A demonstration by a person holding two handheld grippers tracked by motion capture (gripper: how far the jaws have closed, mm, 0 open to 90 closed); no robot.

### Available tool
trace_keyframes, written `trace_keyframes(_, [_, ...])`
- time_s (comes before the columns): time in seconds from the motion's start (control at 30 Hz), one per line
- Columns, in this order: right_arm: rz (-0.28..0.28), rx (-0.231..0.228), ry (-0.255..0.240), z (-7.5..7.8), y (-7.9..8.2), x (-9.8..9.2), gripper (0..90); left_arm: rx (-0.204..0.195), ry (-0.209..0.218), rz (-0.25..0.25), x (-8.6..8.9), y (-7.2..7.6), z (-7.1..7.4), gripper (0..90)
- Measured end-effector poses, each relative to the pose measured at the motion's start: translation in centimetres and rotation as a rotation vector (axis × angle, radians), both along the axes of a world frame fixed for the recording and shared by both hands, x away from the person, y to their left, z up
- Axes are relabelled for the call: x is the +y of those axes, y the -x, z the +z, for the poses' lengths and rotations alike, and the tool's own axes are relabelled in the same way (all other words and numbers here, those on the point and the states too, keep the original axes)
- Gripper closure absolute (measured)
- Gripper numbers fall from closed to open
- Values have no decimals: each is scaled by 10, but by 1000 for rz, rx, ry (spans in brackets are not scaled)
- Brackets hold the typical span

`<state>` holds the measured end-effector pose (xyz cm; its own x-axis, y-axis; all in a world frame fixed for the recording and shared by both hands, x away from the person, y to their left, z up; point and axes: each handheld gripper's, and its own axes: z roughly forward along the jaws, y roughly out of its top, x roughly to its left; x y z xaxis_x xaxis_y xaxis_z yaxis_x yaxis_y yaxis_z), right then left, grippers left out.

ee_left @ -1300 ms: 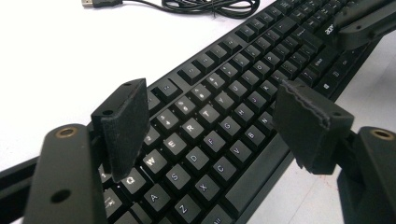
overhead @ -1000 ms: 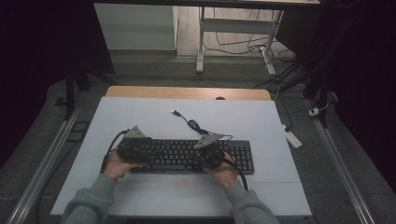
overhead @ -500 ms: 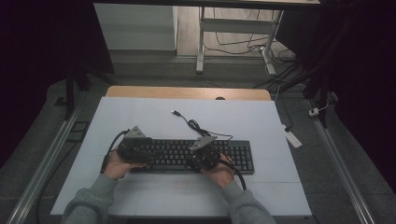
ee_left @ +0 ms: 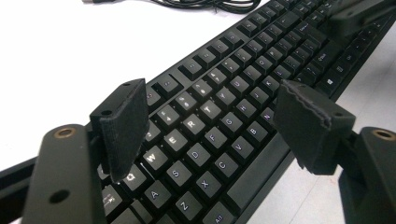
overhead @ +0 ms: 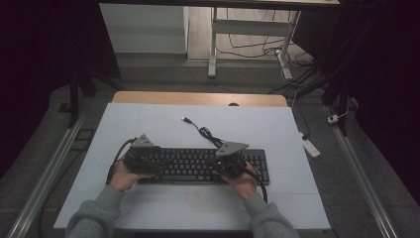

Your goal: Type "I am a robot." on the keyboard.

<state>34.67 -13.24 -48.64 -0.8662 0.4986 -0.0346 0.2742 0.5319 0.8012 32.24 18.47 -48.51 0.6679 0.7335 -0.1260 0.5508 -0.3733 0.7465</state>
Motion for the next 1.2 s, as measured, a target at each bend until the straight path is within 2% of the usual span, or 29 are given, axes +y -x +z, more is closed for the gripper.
trace_keyframes(0.13, [-38, -14, -39, -1, 4, -21, 686, -8, -8, 0, -1, 3, 0, 268])
trace_keyframes(0.3, [-76, -39, -61, 0, 11, -43, 614, -24, -6, 8, 0, 8, 1, 268])
trace_keyframes(0.5, [-113, -59, -81, 3, 18, -69, 585, -30, -5, 18, 4, 15, -3, 268])
trace_keyframes(0.73, [-148, -61, -88, 3, 27, -94, 564, -38, 5, 41, 17, 30, -11, 268])
trace_keyframes(1.2, [-225, -67, -74, -11, 46, -151, 537, -65, 2, 51, 39, 57, -18, 267])
